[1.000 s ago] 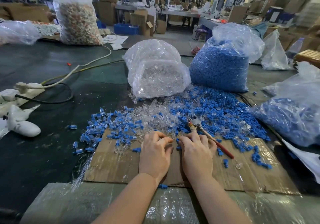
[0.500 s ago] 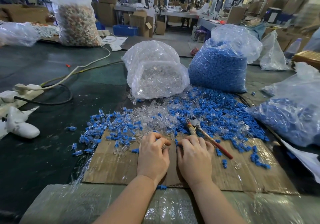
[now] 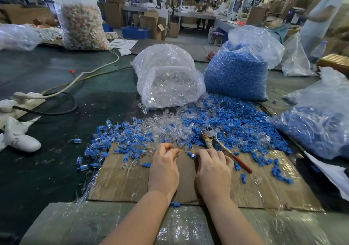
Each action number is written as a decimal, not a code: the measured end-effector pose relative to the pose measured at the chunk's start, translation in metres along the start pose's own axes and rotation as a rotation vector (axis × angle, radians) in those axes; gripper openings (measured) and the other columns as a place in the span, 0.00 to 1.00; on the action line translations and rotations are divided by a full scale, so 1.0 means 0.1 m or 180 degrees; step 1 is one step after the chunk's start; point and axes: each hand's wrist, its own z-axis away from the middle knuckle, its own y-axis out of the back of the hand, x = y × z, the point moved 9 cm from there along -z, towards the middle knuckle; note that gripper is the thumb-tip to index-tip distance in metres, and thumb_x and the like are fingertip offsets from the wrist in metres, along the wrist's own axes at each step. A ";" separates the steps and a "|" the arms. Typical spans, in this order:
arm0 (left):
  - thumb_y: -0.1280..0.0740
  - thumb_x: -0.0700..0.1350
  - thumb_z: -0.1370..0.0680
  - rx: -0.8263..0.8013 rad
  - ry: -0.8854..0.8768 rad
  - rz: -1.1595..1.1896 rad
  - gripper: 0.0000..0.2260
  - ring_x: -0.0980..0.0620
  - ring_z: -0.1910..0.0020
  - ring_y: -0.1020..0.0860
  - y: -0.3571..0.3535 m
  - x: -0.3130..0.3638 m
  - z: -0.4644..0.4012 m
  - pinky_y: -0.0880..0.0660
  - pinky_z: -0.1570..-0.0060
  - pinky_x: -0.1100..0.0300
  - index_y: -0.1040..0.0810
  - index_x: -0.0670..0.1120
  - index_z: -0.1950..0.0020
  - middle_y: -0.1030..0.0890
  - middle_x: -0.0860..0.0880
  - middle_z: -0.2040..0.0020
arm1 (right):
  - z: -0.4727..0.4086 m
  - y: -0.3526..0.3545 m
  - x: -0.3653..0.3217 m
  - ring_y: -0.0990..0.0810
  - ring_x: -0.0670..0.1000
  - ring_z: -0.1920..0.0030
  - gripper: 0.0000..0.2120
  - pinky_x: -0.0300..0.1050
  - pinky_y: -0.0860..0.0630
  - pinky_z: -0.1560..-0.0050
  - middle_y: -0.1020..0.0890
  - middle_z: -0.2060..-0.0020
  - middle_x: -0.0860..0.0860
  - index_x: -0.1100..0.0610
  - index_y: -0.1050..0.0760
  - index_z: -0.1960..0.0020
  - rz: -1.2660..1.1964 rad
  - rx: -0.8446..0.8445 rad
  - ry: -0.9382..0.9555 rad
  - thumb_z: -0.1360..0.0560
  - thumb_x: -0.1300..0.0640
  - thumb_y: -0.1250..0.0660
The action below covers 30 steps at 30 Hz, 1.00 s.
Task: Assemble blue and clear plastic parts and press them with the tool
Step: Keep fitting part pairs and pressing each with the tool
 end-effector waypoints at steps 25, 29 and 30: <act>0.31 0.38 0.26 0.0191 0.0112 0.0320 0.09 0.61 0.52 0.28 0.09 -0.03 0.00 0.34 0.53 0.79 0.20 0.46 0.47 0.27 0.56 0.51 | -0.06 -0.13 -0.14 0.24 0.53 0.54 0.05 0.44 0.30 0.51 0.20 0.55 0.51 0.57 0.22 0.53 -0.0919 -0.0489 0.0152 0.24 0.61 0.36; 0.30 0.39 0.27 0.0143 0.0167 0.0370 0.09 0.60 0.52 0.27 0.07 -0.04 0.00 0.30 0.50 0.73 0.20 0.45 0.47 0.27 0.55 0.51 | -0.05 -0.12 -0.13 0.25 0.53 0.55 0.03 0.45 0.30 0.53 0.21 0.57 0.51 0.58 0.22 0.55 -0.0992 -0.0461 0.0132 0.25 0.61 0.35; 0.30 0.39 0.27 0.0135 0.0189 0.0393 0.09 0.61 0.53 0.27 0.07 -0.04 0.00 0.30 0.50 0.74 0.20 0.45 0.47 0.27 0.54 0.51 | -0.04 -0.13 -0.13 0.25 0.53 0.55 0.04 0.45 0.30 0.53 0.21 0.57 0.51 0.58 0.22 0.54 -0.0990 -0.0484 0.0138 0.24 0.61 0.35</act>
